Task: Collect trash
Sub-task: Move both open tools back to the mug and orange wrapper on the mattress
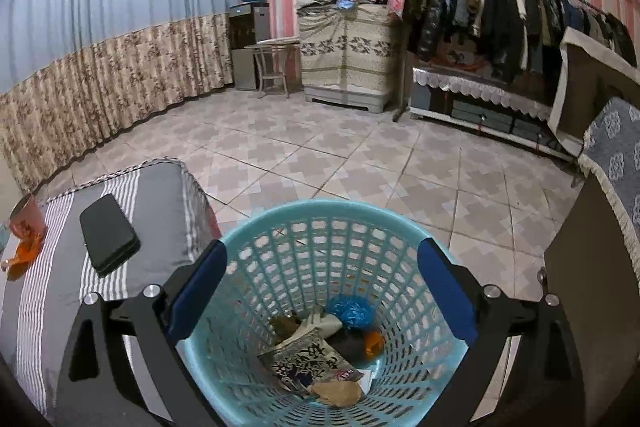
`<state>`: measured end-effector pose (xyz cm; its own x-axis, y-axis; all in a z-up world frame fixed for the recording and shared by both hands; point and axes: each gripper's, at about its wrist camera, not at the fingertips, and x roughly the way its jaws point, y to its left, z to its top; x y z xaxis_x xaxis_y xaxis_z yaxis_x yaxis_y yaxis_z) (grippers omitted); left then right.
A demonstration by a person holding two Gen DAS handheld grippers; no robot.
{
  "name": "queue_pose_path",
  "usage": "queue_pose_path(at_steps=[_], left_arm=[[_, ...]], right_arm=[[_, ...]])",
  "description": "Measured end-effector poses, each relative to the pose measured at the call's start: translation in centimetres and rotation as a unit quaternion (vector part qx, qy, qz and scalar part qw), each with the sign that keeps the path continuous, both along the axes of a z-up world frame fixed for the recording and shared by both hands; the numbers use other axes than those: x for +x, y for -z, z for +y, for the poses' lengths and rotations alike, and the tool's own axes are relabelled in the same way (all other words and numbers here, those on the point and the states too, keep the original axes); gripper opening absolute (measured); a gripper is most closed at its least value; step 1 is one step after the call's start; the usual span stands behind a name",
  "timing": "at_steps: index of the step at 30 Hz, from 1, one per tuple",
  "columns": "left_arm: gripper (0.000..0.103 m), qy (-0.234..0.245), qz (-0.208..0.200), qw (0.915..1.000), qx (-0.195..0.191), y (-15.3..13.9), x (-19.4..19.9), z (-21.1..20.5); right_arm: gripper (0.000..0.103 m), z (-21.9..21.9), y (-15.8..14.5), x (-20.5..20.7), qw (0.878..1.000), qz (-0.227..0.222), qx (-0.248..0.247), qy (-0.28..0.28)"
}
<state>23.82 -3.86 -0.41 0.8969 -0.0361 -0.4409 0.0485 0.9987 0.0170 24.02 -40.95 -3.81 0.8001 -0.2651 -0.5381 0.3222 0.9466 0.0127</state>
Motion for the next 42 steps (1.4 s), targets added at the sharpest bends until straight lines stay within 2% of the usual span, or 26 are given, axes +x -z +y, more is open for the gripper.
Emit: queue_pose_path(at_steps=[11, 17, 24, 30, 39, 42], left_arm=[[0.097, -0.055, 0.009, 0.9984, -0.007, 1.6, 0.2, 7.4], [0.097, -0.074, 0.024, 0.9969, -0.004, 3.1, 1.4, 10.0], [0.097, -0.078, 0.057, 0.9953, -0.012, 5.2, 2.2, 11.4], [0.097, -0.077, 0.08, 0.9938, -0.001, 6.6, 3.2, 11.7], [0.097, -0.069, 0.135, 0.9884, -0.011, 8.8, 7.5, 11.7], [0.097, -0.061, 0.144, 0.9875, 0.015, 9.6, 8.2, 11.0]], right_arm=[[0.094, 7.3, -0.6, 0.1, 0.997, -0.04, 0.006, -0.069], [0.097, 11.6, -0.2, 0.1, 0.991, -0.052, 0.042, -0.114], [0.097, 16.8, 2.0, 1.2, 0.986, -0.02, 0.034, -0.16], [0.097, 19.8, 3.6, 1.9, 0.98, 0.01, 0.017, -0.196], [0.097, 20.4, 4.5, 3.2, 0.979, 0.036, 0.022, -0.198], [0.097, 19.8, 4.7, 3.6, 0.98, 0.043, 0.036, -0.193]])
